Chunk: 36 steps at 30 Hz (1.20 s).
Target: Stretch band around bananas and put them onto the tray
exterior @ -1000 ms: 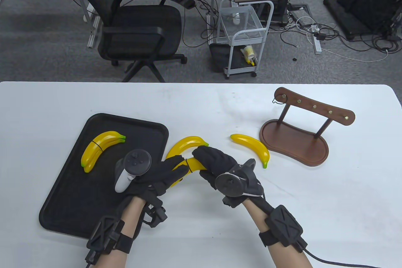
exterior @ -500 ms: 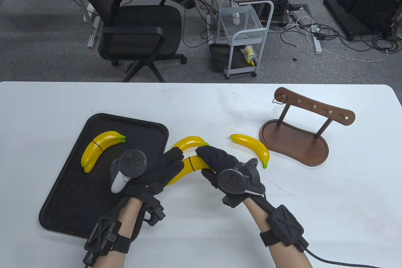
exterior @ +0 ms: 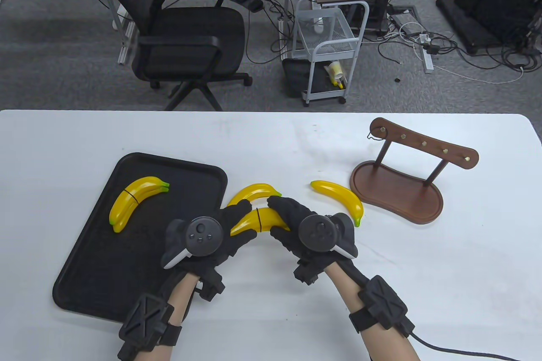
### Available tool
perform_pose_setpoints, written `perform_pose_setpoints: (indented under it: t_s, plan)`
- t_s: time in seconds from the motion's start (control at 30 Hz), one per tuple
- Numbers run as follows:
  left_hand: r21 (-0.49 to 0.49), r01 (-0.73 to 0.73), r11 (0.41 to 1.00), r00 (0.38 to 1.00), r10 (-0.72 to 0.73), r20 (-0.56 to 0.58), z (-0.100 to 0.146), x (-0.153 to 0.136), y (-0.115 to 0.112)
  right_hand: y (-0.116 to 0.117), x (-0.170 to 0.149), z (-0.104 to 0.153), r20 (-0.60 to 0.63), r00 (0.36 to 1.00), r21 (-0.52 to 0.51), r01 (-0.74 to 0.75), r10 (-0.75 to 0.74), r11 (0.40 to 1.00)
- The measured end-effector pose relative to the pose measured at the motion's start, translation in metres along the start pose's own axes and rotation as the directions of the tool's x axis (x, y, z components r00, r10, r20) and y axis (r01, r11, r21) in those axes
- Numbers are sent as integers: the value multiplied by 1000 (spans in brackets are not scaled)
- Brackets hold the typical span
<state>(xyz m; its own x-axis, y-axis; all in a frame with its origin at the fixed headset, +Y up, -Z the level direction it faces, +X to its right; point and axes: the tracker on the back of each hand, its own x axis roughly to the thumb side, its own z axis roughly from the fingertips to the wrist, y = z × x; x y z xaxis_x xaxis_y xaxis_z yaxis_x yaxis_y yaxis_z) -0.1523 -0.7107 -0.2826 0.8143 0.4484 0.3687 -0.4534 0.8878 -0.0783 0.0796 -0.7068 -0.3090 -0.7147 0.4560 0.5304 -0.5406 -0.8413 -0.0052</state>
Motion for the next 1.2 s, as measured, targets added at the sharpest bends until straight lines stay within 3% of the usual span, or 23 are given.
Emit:
perform_pose_setpoints:
  t_s: [0.17,0.37,0.73,0.93,1.2]
  plan:
    - [-12,85,996,996,-85,-1,-1,4,-4,6,-5,0,-8,1000,49,21,-21,999]
    - [1,81,997,996,-81,-23,-2,2,-2,8,-12,-2,-19,991,107,135,-134,985]
    - [75,114,991,984,-102,-145,-3,-22,14,-9,-32,-2,-82,969,49,238,-234,970]
    - [94,191,977,953,-162,-255,-4,-51,29,-28,-55,2,-128,957,-14,259,-259,966]
    - [114,177,978,902,-115,-417,-4,-103,42,-37,-75,6,-177,948,-51,261,-266,964]
